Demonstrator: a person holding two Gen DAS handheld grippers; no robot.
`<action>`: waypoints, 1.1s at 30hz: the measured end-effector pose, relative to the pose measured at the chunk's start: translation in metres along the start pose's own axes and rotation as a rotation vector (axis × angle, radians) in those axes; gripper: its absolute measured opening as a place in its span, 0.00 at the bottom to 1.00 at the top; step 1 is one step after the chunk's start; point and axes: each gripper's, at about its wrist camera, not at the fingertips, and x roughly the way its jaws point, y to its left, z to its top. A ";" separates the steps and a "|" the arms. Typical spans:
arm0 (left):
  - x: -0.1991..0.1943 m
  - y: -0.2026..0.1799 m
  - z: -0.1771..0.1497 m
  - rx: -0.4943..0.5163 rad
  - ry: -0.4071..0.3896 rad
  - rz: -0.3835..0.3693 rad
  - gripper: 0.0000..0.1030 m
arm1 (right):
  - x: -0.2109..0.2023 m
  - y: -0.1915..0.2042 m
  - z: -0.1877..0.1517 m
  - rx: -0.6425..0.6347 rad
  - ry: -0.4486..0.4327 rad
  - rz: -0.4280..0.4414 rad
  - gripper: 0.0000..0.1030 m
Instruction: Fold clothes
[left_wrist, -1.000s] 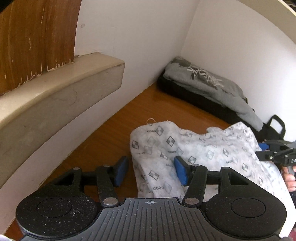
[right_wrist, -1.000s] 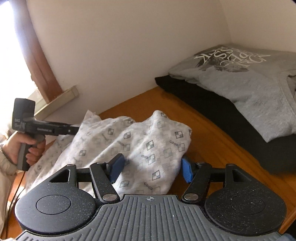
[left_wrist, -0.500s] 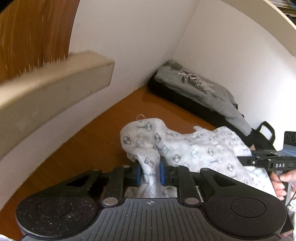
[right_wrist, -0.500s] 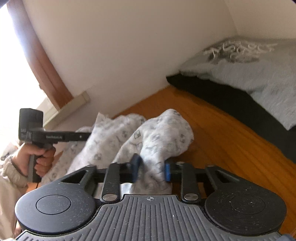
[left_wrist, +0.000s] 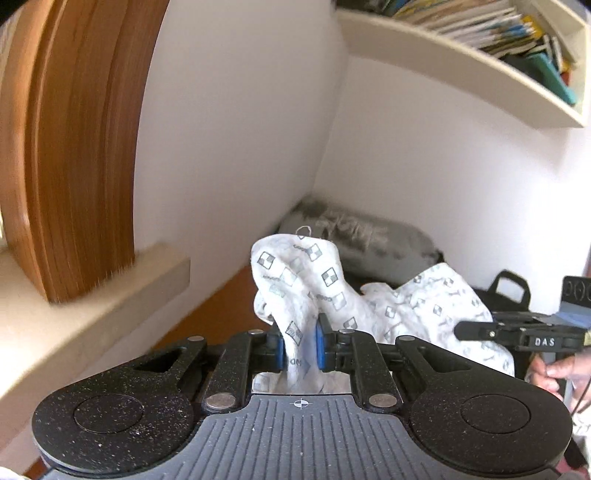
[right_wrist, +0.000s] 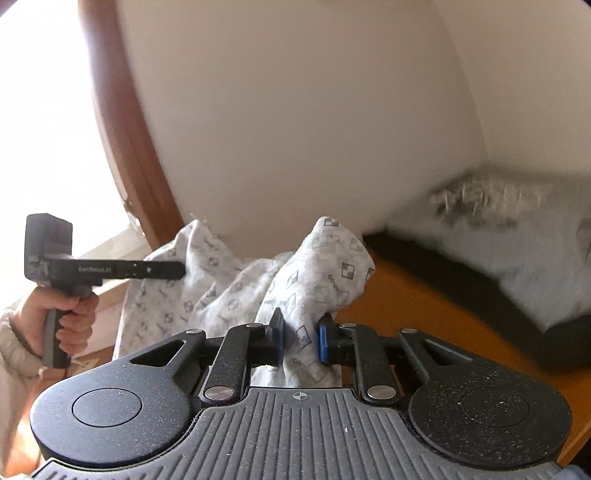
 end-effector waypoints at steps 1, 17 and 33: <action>-0.005 -0.004 0.005 0.005 -0.023 -0.004 0.16 | -0.006 0.003 0.004 -0.017 -0.021 0.000 0.17; 0.110 -0.068 0.207 0.151 -0.224 -0.035 0.15 | -0.043 -0.083 0.142 -0.075 -0.363 -0.097 0.16; 0.413 -0.084 0.203 0.295 0.036 0.169 0.37 | 0.073 -0.310 0.157 -0.034 -0.077 -0.431 0.56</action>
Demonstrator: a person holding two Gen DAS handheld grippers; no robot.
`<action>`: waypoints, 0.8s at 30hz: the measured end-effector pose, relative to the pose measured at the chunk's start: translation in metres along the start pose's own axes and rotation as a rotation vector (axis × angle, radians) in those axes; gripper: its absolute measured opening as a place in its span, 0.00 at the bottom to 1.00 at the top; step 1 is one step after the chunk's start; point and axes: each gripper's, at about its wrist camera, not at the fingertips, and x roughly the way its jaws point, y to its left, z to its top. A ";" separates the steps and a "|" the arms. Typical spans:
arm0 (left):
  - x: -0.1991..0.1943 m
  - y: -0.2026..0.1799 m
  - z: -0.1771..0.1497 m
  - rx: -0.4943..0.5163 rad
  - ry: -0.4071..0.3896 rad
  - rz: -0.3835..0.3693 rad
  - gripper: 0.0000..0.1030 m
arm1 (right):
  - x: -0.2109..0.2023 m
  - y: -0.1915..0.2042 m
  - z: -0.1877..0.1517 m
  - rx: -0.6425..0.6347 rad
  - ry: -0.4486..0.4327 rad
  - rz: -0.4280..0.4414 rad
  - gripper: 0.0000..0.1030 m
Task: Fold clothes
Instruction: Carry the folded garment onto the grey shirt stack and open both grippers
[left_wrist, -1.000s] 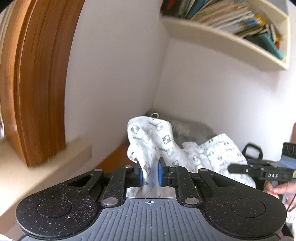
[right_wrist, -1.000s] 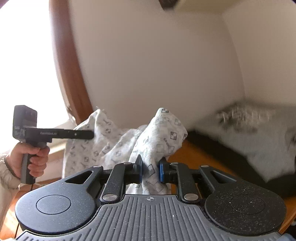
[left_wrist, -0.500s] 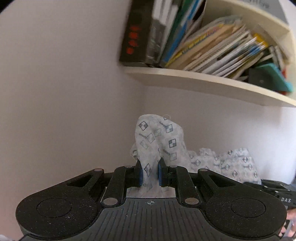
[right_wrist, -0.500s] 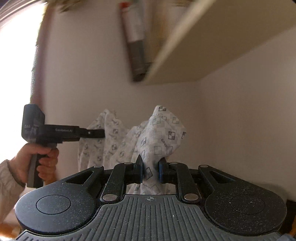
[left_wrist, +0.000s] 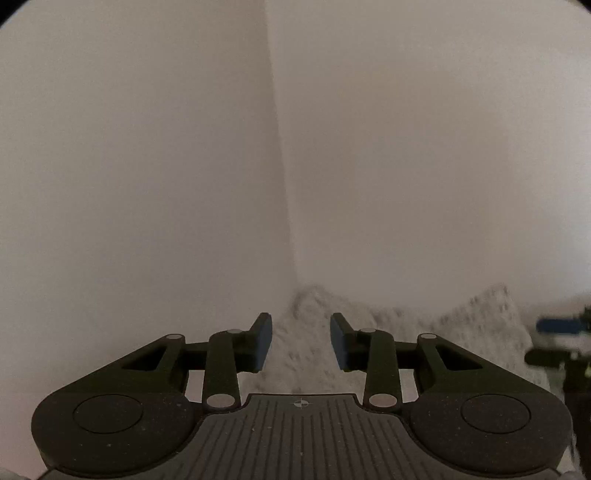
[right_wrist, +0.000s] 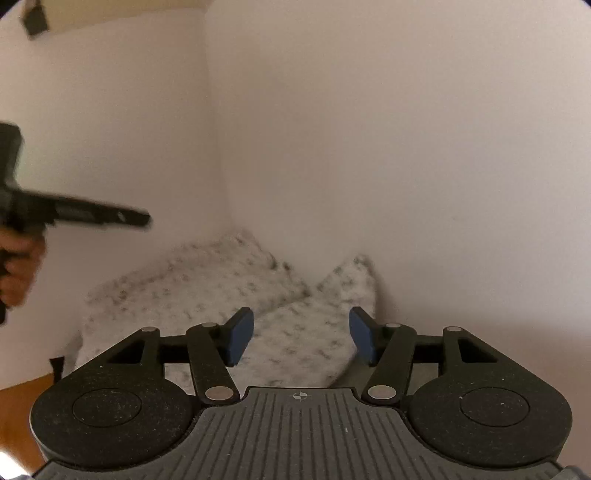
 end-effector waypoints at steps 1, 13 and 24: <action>0.001 0.000 -0.006 -0.006 0.008 -0.007 0.40 | 0.000 0.004 -0.002 -0.013 -0.004 0.011 0.56; 0.009 -0.003 -0.078 0.002 0.117 -0.018 0.50 | 0.043 0.001 -0.007 -0.108 0.075 -0.074 0.53; 0.019 0.008 -0.088 -0.024 0.137 -0.033 0.51 | 0.044 -0.023 -0.014 -0.023 0.241 -0.012 0.54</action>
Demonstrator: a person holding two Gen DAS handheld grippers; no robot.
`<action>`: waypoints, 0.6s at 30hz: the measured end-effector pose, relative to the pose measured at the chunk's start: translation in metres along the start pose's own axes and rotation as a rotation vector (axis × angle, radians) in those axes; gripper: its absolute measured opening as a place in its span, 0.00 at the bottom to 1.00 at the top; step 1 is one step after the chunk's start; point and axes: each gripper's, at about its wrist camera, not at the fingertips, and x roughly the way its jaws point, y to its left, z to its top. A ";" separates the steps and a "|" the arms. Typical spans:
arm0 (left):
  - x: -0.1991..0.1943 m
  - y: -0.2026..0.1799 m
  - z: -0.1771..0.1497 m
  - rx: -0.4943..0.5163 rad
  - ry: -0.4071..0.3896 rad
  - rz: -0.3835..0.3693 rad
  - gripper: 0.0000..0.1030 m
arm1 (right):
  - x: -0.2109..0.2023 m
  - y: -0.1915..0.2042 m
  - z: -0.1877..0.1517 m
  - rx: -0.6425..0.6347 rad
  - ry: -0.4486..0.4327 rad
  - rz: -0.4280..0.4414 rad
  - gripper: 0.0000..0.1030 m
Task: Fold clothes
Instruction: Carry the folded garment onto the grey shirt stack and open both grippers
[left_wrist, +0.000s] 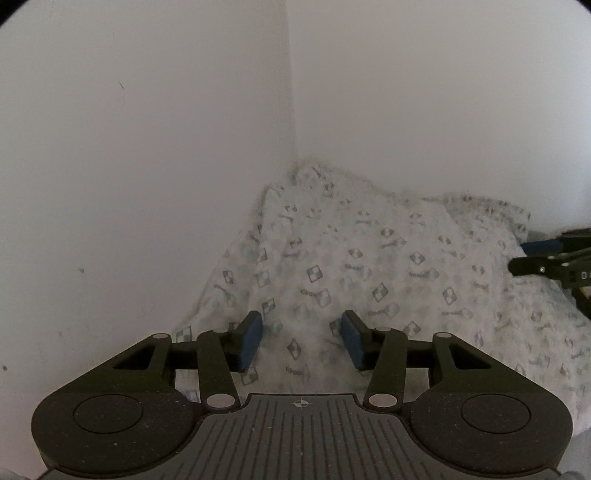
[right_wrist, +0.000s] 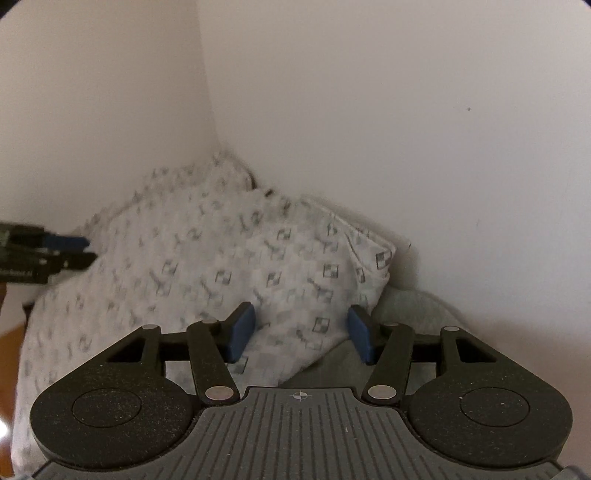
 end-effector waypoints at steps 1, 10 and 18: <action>0.000 0.001 -0.002 0.001 -0.002 0.000 0.51 | -0.001 0.002 -0.001 -0.010 0.001 -0.003 0.54; -0.054 -0.011 -0.009 -0.018 -0.054 0.023 0.78 | -0.052 0.050 -0.022 -0.096 -0.102 -0.016 0.77; -0.158 -0.038 -0.037 -0.009 -0.098 -0.014 1.00 | -0.106 0.143 -0.044 -0.126 -0.082 0.123 0.95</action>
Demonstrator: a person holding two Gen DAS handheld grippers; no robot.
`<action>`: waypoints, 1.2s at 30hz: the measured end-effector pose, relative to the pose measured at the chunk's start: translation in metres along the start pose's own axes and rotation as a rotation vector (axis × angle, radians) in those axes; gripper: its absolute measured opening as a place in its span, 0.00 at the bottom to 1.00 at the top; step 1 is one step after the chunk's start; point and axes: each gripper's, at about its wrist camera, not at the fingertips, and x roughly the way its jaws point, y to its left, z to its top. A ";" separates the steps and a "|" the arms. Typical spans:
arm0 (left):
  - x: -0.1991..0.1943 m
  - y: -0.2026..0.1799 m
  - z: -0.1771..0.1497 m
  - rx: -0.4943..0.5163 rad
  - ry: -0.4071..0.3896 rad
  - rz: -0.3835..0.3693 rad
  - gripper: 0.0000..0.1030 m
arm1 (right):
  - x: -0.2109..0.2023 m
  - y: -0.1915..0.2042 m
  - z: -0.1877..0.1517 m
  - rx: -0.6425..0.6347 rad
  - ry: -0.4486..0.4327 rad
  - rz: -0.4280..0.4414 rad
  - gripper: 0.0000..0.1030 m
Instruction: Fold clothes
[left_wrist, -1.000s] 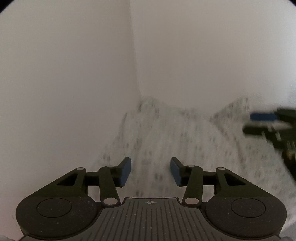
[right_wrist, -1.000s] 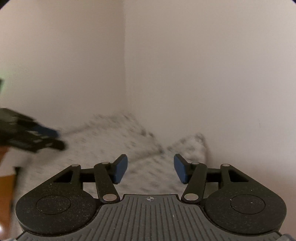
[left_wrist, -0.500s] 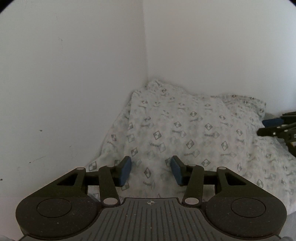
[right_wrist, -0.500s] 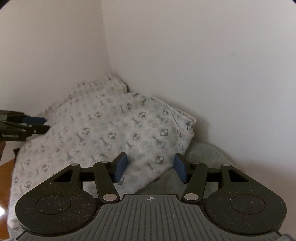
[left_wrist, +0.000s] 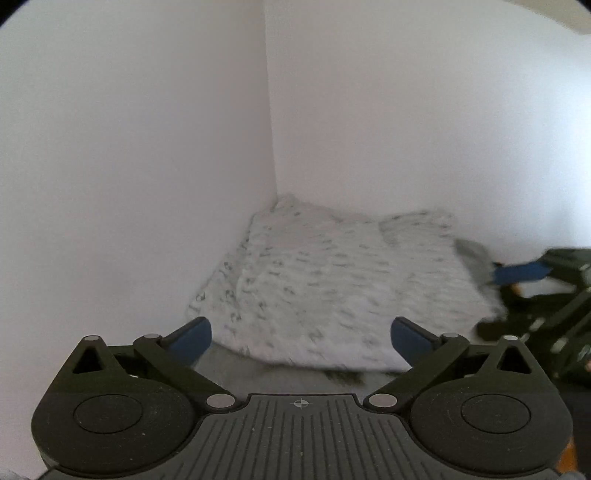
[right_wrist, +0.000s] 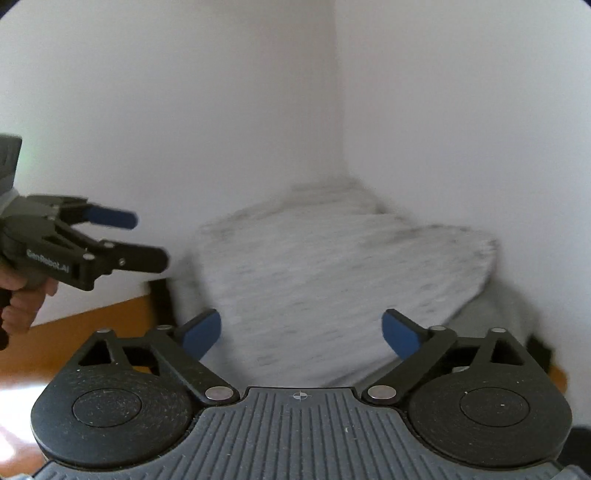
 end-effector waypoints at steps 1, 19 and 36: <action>-0.013 -0.002 -0.003 0.001 0.005 -0.009 1.00 | -0.006 0.014 -0.003 -0.011 0.003 0.011 0.96; -0.218 0.044 -0.086 -0.037 -0.030 0.021 1.00 | -0.015 0.197 -0.076 -0.027 0.169 0.071 1.00; -0.207 0.119 -0.222 -0.161 0.122 0.068 1.00 | -0.003 0.272 -0.110 -0.009 0.198 -0.118 1.00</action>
